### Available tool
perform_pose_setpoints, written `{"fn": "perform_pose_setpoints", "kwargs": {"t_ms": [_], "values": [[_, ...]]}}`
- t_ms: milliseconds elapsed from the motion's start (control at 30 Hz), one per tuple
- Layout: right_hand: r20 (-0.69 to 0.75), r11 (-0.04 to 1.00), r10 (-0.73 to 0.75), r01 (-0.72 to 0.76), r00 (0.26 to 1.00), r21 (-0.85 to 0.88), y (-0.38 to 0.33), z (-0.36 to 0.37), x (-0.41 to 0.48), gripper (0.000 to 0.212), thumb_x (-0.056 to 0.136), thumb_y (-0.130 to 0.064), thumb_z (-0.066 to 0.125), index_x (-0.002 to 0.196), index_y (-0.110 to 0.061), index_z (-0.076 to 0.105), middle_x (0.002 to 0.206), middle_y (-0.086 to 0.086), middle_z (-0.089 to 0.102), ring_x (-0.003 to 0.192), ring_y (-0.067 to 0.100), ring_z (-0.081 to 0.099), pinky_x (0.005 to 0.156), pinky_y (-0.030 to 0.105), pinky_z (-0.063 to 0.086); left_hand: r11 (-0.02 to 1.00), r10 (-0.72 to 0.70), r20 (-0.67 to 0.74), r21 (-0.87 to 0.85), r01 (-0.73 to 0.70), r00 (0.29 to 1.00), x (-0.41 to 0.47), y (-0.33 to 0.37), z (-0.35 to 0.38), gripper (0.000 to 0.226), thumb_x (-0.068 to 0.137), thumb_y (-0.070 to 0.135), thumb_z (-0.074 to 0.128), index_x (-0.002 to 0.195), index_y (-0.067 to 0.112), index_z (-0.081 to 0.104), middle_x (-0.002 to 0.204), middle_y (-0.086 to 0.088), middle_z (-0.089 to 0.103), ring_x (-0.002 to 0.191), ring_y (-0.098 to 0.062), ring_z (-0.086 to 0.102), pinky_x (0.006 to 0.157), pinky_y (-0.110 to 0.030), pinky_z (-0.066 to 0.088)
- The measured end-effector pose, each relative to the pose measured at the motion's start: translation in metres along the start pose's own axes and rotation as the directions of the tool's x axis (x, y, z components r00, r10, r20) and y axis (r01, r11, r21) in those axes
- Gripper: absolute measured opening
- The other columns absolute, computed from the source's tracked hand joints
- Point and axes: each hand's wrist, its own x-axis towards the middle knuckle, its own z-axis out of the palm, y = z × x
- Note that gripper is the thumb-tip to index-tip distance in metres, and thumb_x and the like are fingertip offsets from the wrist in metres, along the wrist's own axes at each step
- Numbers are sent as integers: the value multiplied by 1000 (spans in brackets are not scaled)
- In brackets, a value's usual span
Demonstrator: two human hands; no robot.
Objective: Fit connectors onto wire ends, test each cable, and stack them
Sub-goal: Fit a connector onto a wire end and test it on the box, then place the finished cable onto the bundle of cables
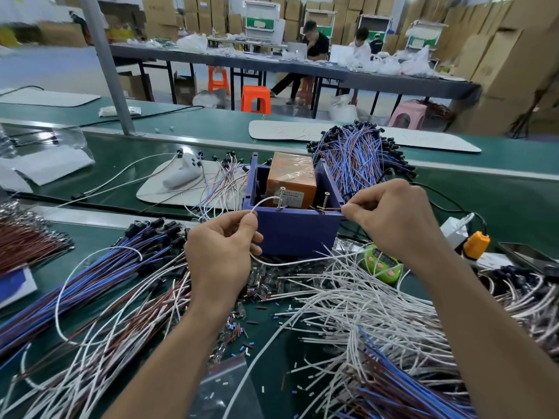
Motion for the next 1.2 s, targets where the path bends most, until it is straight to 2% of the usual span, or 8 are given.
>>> {"fn": "perform_pose_setpoints", "kwargs": {"t_ms": [400,533,600,667,733,900,1067,1200], "values": [[32,998,6,-8,999,59,-8,-12,-11,15,83,-27,79,68,-27,79,47,-18,60,44,0,52,46,8,36,996,-28,6,-84,29,1000,-3,4,-1,11,88,26,76,78,28,81,60,-3,71,46,-14,60,49,-21,49],[226,999,9,-18,974,41,-21,-14,-24,16,85,-32,77,69,-29,78,54,-10,64,46,3,52,46,11,38,993,-9,10,-119,10,1000,-12,9,-4,15,72,47,79,84,37,83,80,3,77,79,-12,72,72,-24,54],[332,998,24,-41,943,43,-26,-4,-38,17,87,-34,74,72,-26,77,58,-10,66,46,1,51,45,12,38,998,48,-20,-45,-48,999,-12,14,-7,14,74,45,82,87,40,82,93,3,76,91,-12,68,73,-14,52],[387,996,21,-54,922,73,-32,13,-55,20,89,-33,71,73,-22,75,58,-12,65,47,-1,51,45,11,39,989,10,-25,-147,-13,1000,-10,22,-7,6,83,28,82,83,34,83,82,5,76,76,-8,67,64,-11,50],[393,993,17,-63,920,102,-37,30,-70,21,90,-31,68,71,-22,71,58,-12,64,55,1,55,50,13,41,955,-125,-47,-275,108,991,-7,26,-10,18,89,14,77,75,23,83,64,8,70,56,-2,58,56,-13,48],[467,992,66,-110,882,68,-37,58,-89,19,94,-35,62,77,-28,66,73,-8,69,65,7,59,56,18,43,868,-314,-64,-424,259,947,-1,25,-25,10,95,8,69,87,8,76,58,6,64,52,-3,52,51,-12,44],[447,982,65,-136,892,130,-38,50,-89,16,88,-32,74,75,-24,73,68,-9,68,60,4,57,55,17,45,906,-294,-149,-358,226,944,4,18,-36,7,94,9,70,91,9,76,65,5,67,53,-2,55,58,-16,48],[447,998,50,-60,893,8,-40,48,-87,11,78,-21,81,77,-28,74,91,-10,67,79,9,66,73,25,53,948,-256,-221,-246,201,941,9,9,-42,14,92,14,76,80,21,76,63,7,72,56,-5,62,70,-25,55]]}}
